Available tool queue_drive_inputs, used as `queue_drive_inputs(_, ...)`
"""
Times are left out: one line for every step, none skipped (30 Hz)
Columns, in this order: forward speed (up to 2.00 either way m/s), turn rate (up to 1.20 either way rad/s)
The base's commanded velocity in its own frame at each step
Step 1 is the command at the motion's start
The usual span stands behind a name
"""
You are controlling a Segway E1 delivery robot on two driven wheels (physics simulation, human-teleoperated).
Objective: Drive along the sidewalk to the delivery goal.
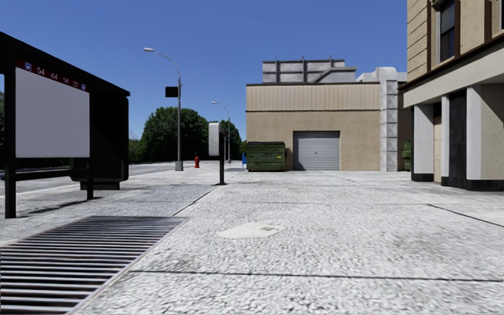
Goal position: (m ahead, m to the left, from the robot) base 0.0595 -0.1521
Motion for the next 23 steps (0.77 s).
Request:
queue_drive_inputs(0.0,0.0)
queue_drive_inputs(0.0,0.0)
queue_drive_inputs(0.0,0.0)
queue_drive_inputs(0.0,0.0)
queue_drive_inputs(0.0,0.0)
queue_drive_inputs(0.0,0.0)
queue_drive_inputs(0.0,0.0)
queue_drive_inputs(0.0,0.0)
queue_drive_inputs(0.0,0.0)
queue_drive_inputs(0.0,0.0)
queue_drive_inputs(0.0,0.0)
queue_drive_inputs(0.0,0.0)
queue_drive_inputs(0.0,0.0)
queue_drive_inputs(0.0,0.0)
queue_drive_inputs(0.0,0.0)
queue_drive_inputs(0.0,0.0)
queue_drive_inputs(0.0,0.0)
queue_drive_inputs(0.0,0.0)
queue_drive_inputs(0.0,0.0)
queue_drive_inputs(0.0,0.0)
queue_drive_inputs(0.0,0.0)
queue_drive_inputs(0.0,0.0)
queue_drive_inputs(0.0,0.0)
